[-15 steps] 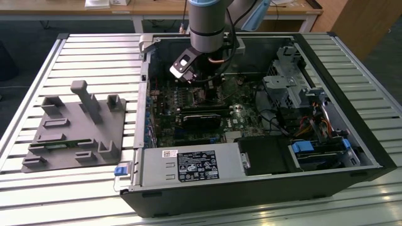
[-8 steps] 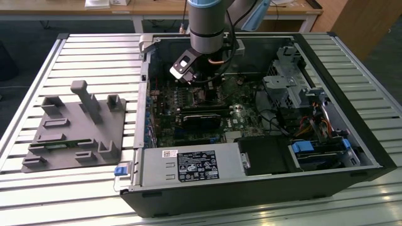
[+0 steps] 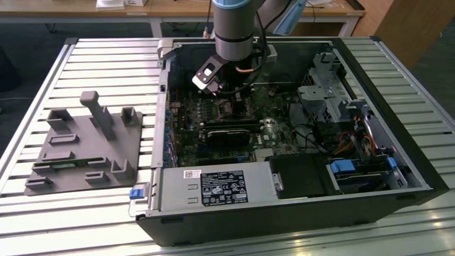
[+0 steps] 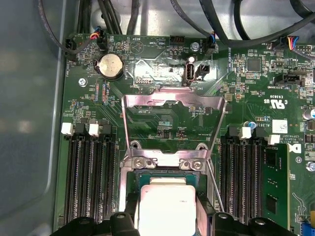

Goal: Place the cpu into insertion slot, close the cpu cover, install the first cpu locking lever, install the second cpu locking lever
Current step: 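Place the cpu into insertion slot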

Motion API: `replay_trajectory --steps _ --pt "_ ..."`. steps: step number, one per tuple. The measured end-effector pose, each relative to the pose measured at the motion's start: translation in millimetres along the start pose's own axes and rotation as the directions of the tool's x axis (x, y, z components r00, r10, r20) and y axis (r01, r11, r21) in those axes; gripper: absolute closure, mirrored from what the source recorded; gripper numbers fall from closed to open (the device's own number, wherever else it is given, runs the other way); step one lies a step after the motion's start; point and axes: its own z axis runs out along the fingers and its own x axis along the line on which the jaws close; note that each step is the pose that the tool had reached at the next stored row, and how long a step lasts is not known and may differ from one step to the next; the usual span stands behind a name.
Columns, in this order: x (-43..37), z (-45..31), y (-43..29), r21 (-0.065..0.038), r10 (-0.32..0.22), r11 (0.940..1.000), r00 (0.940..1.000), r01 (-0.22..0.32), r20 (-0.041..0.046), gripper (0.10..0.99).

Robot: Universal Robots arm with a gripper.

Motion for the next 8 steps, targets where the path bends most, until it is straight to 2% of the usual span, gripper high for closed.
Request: replay_trajectory --steps 2,3,8 --pt "0.1 0.1 0.0 0.0 0.0 1.0 1.0 0.0 -0.0002 0.533" --pt "0.0 0.1 0.0 0.0 0.0 1.0 1.0 0.0 -0.0002 0.471" --pt "0.2 -0.2 0.3 0.0 0.0 1.0 1.0 0.0 -0.0001 0.471"
